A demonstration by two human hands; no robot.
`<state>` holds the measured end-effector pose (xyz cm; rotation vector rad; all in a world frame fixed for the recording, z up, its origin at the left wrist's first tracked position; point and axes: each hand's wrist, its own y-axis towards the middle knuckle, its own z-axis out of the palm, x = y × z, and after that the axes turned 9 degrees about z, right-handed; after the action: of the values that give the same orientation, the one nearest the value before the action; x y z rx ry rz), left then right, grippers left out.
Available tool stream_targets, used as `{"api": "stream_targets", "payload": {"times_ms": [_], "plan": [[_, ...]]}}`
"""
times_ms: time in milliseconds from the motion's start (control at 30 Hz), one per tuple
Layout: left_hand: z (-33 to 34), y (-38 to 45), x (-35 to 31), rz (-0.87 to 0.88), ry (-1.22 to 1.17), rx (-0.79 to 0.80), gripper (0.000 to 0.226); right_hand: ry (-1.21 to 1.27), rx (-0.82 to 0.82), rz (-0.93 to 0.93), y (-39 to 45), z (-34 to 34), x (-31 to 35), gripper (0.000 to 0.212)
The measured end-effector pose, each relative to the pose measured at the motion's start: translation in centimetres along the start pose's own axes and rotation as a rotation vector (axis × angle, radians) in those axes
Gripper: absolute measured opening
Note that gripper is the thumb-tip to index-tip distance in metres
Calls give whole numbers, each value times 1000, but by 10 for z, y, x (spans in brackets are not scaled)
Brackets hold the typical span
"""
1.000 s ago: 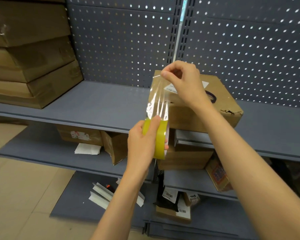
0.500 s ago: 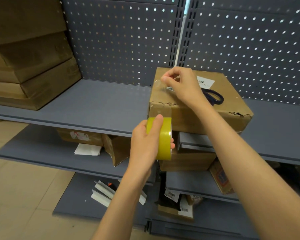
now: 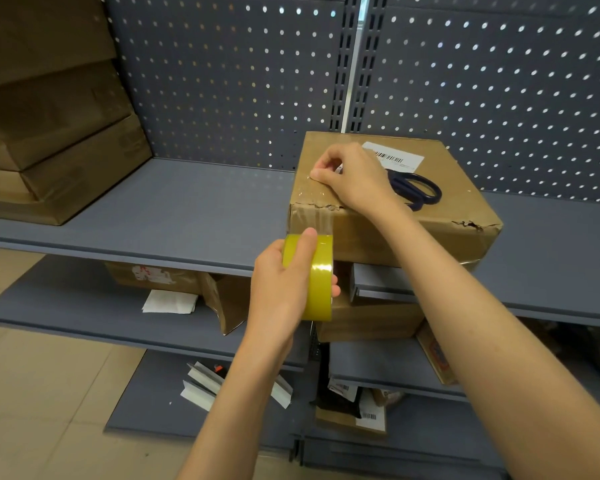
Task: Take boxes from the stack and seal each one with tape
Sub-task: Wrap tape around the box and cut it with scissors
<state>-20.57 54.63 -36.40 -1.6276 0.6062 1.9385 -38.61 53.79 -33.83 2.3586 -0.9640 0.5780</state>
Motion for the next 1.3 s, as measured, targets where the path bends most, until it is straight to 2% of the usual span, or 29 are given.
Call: {"api": "stream_targets", "payload": {"times_ms": [167, 300, 500, 700, 933, 1167, 1300], "plan": [[0, -1, 0, -12, -22, 1, 29, -79, -79, -30, 0, 3, 2, 7], [-1, -1, 1, -13, -18, 9, 30, 179, -146, -63, -11, -6, 6, 19], [-1, -1, 2, -13, -44, 14, 23, 87, 103, -253, -32, -6, 11, 41], [-1, -3, 5, -1, -27, 17, 18, -173, 366, -217, -33, -5, 6, 46], [-4, -14, 17, 155, 116, -29, 19, -208, 385, -211, -31, -5, 4, 47], [-11, -23, 25, 153, 111, -63, 22, -224, 380, -201, -31, -2, 4, 46], [-10, -25, 24, 159, 100, -76, 16, -224, 364, -194, -33, -3, 5, 46]]}}
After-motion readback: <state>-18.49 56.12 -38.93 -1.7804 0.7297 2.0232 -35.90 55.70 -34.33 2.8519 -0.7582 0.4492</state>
